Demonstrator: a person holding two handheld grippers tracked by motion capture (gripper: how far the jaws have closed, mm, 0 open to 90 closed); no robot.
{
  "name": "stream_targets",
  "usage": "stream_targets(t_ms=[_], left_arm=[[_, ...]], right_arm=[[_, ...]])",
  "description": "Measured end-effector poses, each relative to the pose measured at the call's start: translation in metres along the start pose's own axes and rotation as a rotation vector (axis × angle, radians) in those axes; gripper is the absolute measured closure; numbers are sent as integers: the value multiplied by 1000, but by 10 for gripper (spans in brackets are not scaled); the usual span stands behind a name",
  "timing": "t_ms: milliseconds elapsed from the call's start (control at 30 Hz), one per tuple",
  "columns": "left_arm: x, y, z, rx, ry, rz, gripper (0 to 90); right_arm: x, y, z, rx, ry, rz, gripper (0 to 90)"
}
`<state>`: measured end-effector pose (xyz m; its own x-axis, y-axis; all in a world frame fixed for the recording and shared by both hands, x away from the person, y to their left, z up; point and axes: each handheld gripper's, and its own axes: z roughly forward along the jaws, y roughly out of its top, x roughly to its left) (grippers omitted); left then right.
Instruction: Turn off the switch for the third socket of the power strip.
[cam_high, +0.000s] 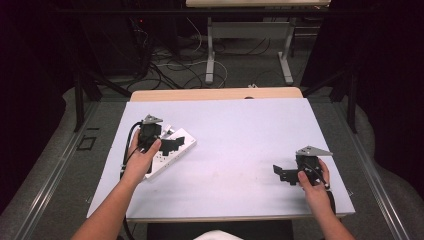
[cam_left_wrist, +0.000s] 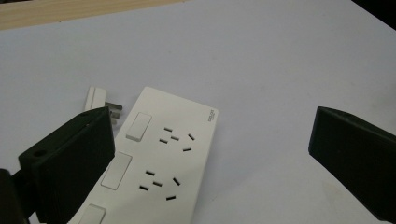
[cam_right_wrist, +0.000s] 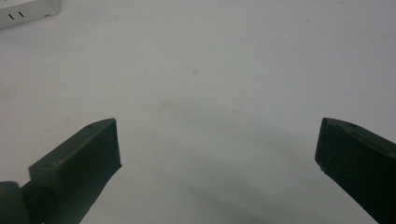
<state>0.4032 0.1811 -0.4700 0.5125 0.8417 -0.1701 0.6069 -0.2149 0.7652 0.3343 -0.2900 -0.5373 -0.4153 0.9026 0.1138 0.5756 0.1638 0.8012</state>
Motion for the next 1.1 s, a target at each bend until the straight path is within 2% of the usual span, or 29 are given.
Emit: stream_targets(t_ms=[167, 333, 500, 1100], left_arm=[[3, -6, -11, -6, 10, -3, 3], [6, -12, -21, -19, 19, -27, 3], [10, -18, -30, -27, 36, -15, 3], [30, -47, -53, -80, 79, -115, 7]], right_arm=[[0, 0, 0, 0, -1, 3, 0], [0, 0, 0, 1, 1, -2, 0], [0, 0, 0, -1, -1, 3, 0], [0, 0, -1, -3, -3, 14, 0]])
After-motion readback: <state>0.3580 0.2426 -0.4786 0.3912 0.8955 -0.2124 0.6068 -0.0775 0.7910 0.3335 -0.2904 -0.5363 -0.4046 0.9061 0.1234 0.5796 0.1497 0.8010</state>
